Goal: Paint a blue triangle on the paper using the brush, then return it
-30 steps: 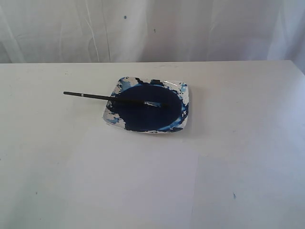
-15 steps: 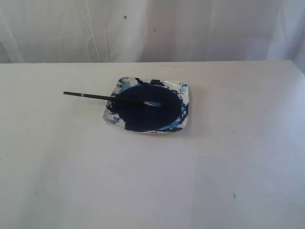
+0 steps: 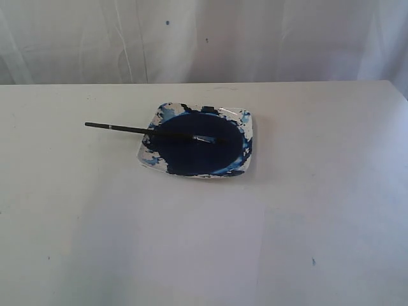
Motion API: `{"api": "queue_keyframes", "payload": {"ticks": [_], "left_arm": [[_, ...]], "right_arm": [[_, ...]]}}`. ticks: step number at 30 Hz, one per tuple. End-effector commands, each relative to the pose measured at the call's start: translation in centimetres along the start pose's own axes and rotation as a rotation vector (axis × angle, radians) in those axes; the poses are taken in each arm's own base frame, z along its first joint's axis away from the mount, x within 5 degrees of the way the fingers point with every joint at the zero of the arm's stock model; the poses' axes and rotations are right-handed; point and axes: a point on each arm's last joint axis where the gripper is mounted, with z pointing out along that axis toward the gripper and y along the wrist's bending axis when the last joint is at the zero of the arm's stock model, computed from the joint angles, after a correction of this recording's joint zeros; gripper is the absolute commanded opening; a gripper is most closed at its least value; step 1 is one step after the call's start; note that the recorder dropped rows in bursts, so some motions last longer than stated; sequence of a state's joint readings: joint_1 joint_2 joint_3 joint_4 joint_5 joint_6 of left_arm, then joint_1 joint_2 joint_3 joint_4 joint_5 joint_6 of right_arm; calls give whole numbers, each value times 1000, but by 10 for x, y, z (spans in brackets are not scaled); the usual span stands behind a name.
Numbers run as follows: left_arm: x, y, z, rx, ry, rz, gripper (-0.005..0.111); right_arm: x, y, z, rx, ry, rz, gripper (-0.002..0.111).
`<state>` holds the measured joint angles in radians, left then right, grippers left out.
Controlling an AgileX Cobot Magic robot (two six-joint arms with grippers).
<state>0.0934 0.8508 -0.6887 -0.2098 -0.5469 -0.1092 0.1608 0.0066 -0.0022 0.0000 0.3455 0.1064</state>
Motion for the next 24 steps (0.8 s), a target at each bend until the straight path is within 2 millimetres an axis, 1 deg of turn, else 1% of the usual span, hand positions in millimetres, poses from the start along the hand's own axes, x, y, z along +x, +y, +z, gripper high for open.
{"api": "queue_keyframes", "payload": {"ticks": [1,3,5,6,8,12,15,18,22,24], "left_arm": [[41,-11,49,87,339,34,0],[60,-19,65,199,429,79,0],[84,-33,76,437,579,64,0],[95,-40,77,575,664,98,0],[122,-46,81,701,801,-17,0],[165,-41,85,704,974,-176,0],[195,-40,76,767,1093,-271,0],[223,-34,71,745,1185,-326,0],[244,-29,69,684,1270,-406,0],[249,-29,67,690,1296,-439,0]], "right_arm": [[0,0,0,2,-7,2,0],[0,0,0,2,-7,2,0],[0,0,0,2,-7,2,0],[0,0,0,2,-7,2,0],[0,0,0,2,-7,2,0],[0,0,0,2,-7,2,0],[0,0,0,2,-7,2,0],[0,0,0,2,-7,2,0],[0,0,0,2,-7,2,0],[0,0,0,2,-7,2,0]]}}
